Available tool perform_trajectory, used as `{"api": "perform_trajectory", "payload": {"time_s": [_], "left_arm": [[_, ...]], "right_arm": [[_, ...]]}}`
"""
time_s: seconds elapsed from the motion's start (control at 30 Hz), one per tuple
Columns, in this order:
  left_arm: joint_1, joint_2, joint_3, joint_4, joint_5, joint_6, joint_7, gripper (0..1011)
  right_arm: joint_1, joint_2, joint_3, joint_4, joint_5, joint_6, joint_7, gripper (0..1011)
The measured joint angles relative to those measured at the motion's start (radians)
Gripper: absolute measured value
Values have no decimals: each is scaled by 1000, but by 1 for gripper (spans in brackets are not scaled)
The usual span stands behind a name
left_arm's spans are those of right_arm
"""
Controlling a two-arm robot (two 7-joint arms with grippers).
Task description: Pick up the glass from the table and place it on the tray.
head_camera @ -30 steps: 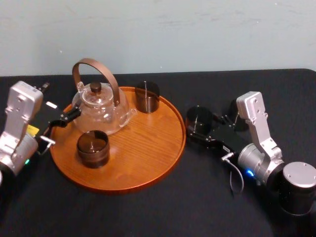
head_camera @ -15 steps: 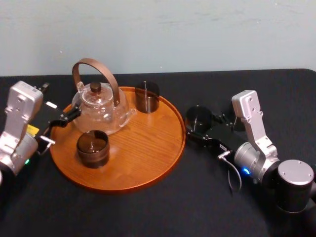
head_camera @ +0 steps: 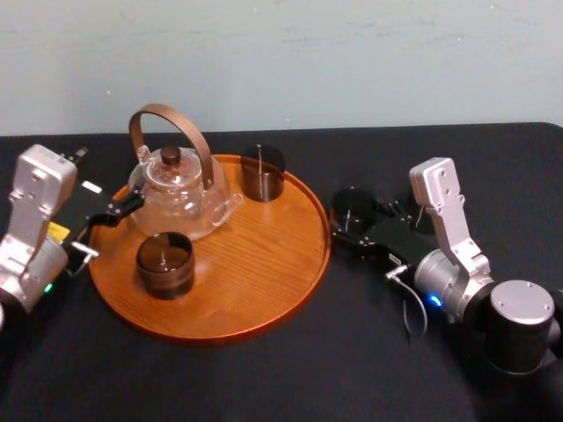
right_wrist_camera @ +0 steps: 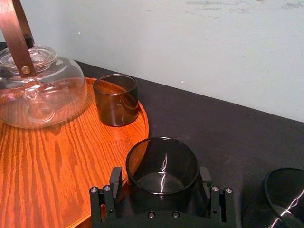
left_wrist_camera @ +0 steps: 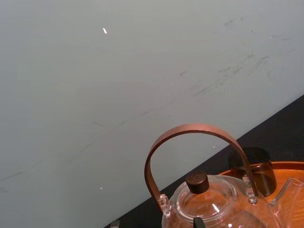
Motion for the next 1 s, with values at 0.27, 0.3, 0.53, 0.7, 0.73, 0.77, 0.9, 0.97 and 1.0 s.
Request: {"api": "perform_trajectory", "payload": {"time_s": [0.27,0.3,0.53,0.7,0.73,0.77,0.9,0.97,1.0], "left_arm": [[0,0,0,0,0,0,0,1001],[0,0,0,0,0,0,0,1001],[0,0,0,0,0,0,0,1001],[0,0,0,0,0,0,0,1001],[0,0,0,0,0,0,0,1001],[0,0,0,0,0,0,0,1001],[0,0,0,0,0,0,0,1001],[0,0,0,0,0,0,0,1001],[0,0,0,0,0,0,0,1002]], "right_arm": [[9,-8,8,15,-5,-2,3,1002],[10,-9,9,16,-5,-3,4,1002],[17,-17,13,30,-6,-6,7,1002],[25,-23,14,38,-6,-17,12,1002],[25,-23,14,38,-6,-17,12,1002],[25,-23,14,39,-6,-17,12,1002],[25,-22,14,38,-6,-17,11,1002],[24,-22,14,38,-6,-17,11,1002],[24,-22,14,37,-6,-17,11,985]]}}
